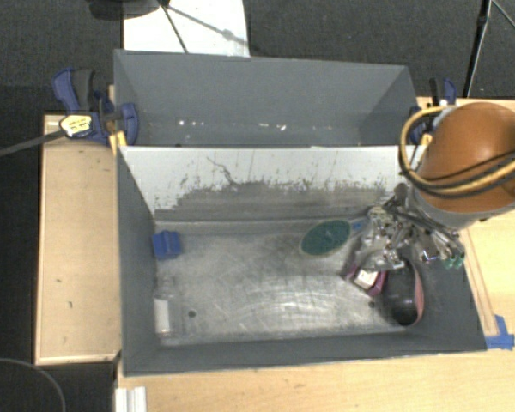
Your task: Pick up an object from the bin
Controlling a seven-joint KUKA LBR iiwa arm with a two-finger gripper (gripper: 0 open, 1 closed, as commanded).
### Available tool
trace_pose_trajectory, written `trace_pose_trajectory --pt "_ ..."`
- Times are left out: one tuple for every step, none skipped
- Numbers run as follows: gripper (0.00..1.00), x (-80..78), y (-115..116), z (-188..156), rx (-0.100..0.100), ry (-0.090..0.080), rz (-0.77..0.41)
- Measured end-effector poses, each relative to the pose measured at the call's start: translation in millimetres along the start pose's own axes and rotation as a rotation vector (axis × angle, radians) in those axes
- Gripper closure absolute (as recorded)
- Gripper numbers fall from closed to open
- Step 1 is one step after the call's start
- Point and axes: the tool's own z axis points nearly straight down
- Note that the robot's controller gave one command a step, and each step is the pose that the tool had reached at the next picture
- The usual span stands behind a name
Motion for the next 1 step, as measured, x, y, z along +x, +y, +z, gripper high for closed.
trace_pose_trajectory --pt "0.0 0.9 0.1 1.7 -0.002 0.004 0.006"
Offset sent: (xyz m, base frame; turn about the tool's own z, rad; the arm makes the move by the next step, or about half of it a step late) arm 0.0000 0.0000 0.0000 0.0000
